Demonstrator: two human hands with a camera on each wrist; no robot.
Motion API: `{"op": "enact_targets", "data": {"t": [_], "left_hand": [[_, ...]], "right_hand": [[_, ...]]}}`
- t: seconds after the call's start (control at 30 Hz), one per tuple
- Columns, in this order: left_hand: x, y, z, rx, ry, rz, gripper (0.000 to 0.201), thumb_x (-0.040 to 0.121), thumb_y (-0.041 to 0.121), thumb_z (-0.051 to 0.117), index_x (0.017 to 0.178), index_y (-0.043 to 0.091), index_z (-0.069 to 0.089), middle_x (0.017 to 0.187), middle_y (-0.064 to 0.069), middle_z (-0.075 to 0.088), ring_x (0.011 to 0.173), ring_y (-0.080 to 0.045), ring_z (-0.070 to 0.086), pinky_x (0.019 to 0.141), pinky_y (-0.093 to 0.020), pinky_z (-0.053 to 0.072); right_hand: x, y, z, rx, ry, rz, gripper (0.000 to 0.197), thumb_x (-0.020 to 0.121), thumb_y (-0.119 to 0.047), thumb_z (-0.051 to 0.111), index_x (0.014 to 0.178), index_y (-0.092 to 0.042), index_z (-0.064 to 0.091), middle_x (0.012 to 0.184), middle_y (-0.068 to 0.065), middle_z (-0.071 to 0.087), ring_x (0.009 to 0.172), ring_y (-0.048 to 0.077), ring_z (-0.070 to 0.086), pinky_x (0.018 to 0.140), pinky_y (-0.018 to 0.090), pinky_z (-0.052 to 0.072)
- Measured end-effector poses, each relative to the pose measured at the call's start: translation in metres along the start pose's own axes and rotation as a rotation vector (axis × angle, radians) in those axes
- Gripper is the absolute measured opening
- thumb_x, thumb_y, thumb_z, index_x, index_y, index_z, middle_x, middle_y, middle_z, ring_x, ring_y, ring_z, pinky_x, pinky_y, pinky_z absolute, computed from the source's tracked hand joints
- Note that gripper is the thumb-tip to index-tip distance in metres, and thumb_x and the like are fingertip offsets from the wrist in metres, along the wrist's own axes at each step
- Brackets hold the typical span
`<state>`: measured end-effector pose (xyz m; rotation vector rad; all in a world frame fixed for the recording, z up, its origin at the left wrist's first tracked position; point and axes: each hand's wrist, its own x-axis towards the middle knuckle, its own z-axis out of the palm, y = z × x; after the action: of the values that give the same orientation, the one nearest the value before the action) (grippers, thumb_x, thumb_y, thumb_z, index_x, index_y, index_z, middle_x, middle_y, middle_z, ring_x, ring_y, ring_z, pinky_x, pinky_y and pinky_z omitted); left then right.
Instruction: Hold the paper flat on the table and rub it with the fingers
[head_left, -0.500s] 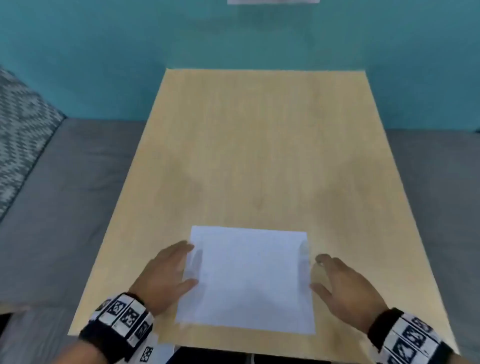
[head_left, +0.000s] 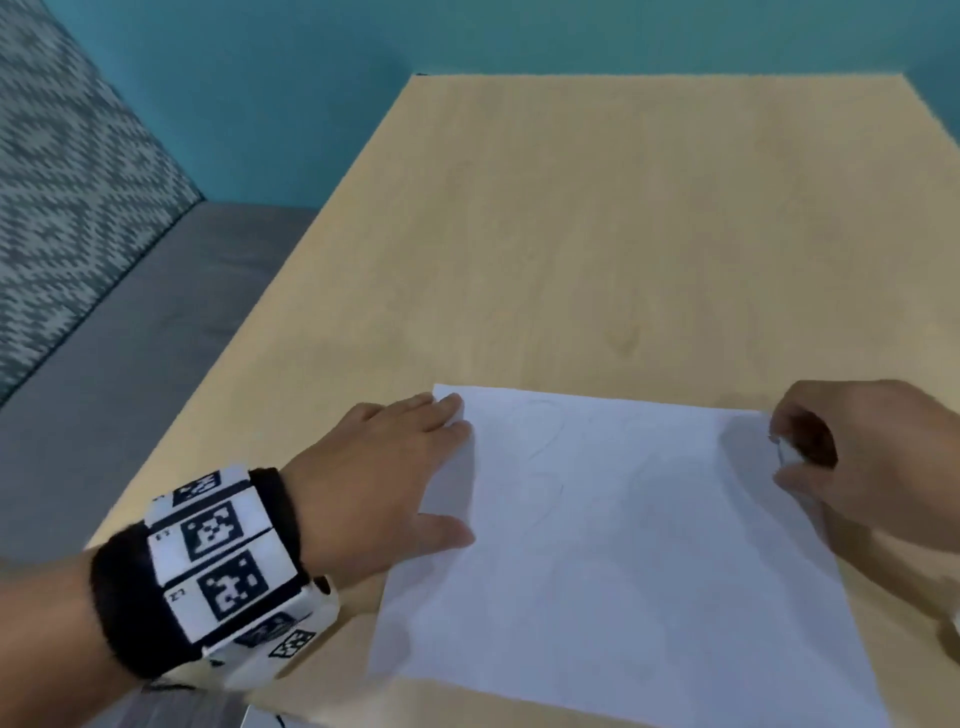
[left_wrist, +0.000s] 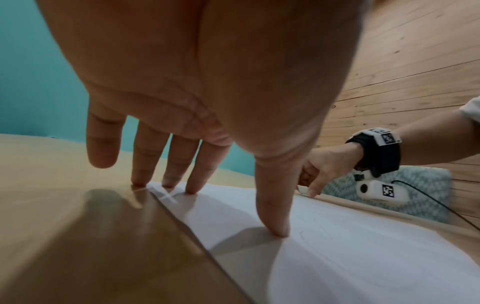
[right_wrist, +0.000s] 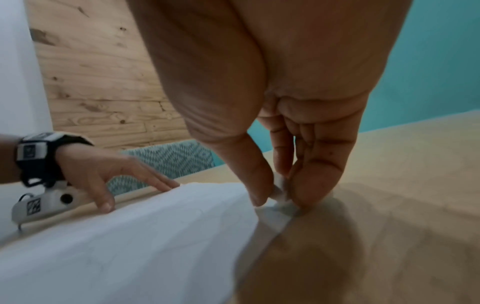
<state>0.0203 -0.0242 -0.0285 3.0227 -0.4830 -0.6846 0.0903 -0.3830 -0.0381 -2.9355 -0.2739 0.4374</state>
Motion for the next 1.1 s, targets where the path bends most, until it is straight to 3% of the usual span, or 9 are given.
{"op": "enact_targets", "data": {"t": [0.07, 0.13, 0.3, 0.4, 0.6, 0.67, 0.77, 0.9, 1.1], "left_hand": [[-0.002, 0.007, 0.002, 0.006, 0.011, -0.019, 0.078, 0.082, 0.075, 0.049, 0.143, 0.028, 0.039, 0.158, 0.009, 0.026, 0.147, -0.011, 0.021, 0.116, -0.036, 0.021], [-0.002, 0.015, 0.003, 0.025, 0.001, -0.045, 0.081, 0.077, 0.079, 0.049, 0.136, 0.024, 0.048, 0.147, 0.004, 0.041, 0.137, -0.016, 0.037, 0.112, -0.041, 0.027], [-0.006, 0.028, -0.001, 0.030, 0.020, -0.072, 0.087, 0.078, 0.073, 0.060, 0.143, 0.018, 0.042, 0.150, 0.001, 0.040, 0.137, -0.022, 0.041, 0.112, -0.043, 0.029], [-0.008, 0.026, -0.009, 0.013, 0.088, -0.081, 0.092, 0.078, 0.070, 0.065, 0.149, 0.020, 0.035, 0.141, 0.005, 0.044, 0.134, -0.022, 0.042, 0.108, -0.039, 0.033], [0.004, 0.003, -0.002, 0.069, -0.004, -0.046, 0.098, 0.080, 0.075, 0.058, 0.155, 0.021, 0.027, 0.166, 0.008, 0.012, 0.153, -0.021, 0.010, 0.119, -0.048, 0.023], [0.008, 0.000, 0.001, 0.086, -0.010, -0.033, 0.099, 0.080, 0.077, 0.055, 0.156, 0.021, 0.025, 0.167, 0.009, 0.009, 0.154, -0.021, 0.007, 0.118, -0.049, 0.024], [0.015, -0.003, 0.004, 0.134, -0.005, -0.014, 0.102, 0.080, 0.079, 0.051, 0.158, 0.021, 0.018, 0.167, 0.008, 0.007, 0.154, -0.023, 0.003, 0.117, -0.051, 0.026], [0.018, -0.005, 0.009, 0.141, 0.006, -0.007, 0.107, 0.080, 0.080, 0.049, 0.159, 0.020, 0.009, 0.167, 0.007, 0.006, 0.154, -0.026, 0.000, 0.116, -0.052, 0.026], [0.013, -0.001, 0.005, 0.163, 0.004, 0.021, 0.105, 0.084, 0.077, 0.048, 0.160, 0.018, 0.005, 0.168, 0.001, 0.000, 0.153, -0.026, -0.006, 0.118, -0.043, 0.004]], "right_hand": [[-0.001, -0.001, -0.004, 0.013, 0.088, -0.052, 0.032, 0.056, -0.025, 0.088, 0.063, -0.036, 0.059, 0.076, -0.026, 0.064, 0.071, 0.001, 0.060, 0.054, 0.028, 0.046], [-0.006, -0.018, -0.019, 0.040, 0.143, -0.107, 0.027, 0.060, -0.023, 0.089, 0.066, -0.034, 0.065, 0.069, -0.018, 0.067, 0.065, 0.005, 0.061, 0.061, 0.030, 0.050], [-0.032, -0.081, -0.037, 0.102, 0.149, -0.299, 0.014, 0.082, -0.022, 0.076, 0.081, -0.024, 0.063, 0.082, -0.008, 0.066, 0.075, 0.010, 0.061, 0.061, 0.020, 0.044], [-0.027, -0.117, -0.030, 0.115, 0.149, -0.362, 0.012, 0.087, -0.023, 0.072, 0.084, -0.024, 0.060, 0.076, -0.009, 0.062, 0.064, 0.005, 0.056, 0.056, 0.022, 0.040], [0.010, -0.175, -0.003, 0.036, 0.184, -0.353, 0.013, 0.083, -0.019, 0.075, 0.083, -0.014, 0.064, 0.075, -0.009, 0.052, 0.073, 0.015, 0.052, 0.056, 0.022, 0.037], [0.021, -0.186, 0.005, -0.038, 0.153, -0.326, 0.007, 0.082, -0.014, 0.073, 0.084, -0.009, 0.068, 0.080, -0.002, 0.059, 0.077, 0.017, 0.054, 0.053, 0.019, 0.038], [0.032, -0.193, 0.015, -0.109, 0.086, -0.296, 0.002, 0.084, -0.008, 0.067, 0.085, -0.010, 0.068, 0.094, 0.007, 0.067, 0.082, 0.020, 0.058, 0.064, 0.026, 0.047], [0.035, -0.192, 0.018, -0.109, 0.087, -0.310, 0.007, 0.087, -0.013, 0.063, 0.086, -0.009, 0.069, 0.082, 0.002, 0.064, 0.080, 0.023, 0.060, 0.068, 0.030, 0.050], [0.025, -0.202, 0.026, -0.165, 0.036, -0.384, 0.018, 0.090, -0.023, 0.060, 0.090, -0.007, 0.067, 0.087, 0.008, 0.069, 0.077, 0.026, 0.063, 0.068, 0.036, 0.054]]}}
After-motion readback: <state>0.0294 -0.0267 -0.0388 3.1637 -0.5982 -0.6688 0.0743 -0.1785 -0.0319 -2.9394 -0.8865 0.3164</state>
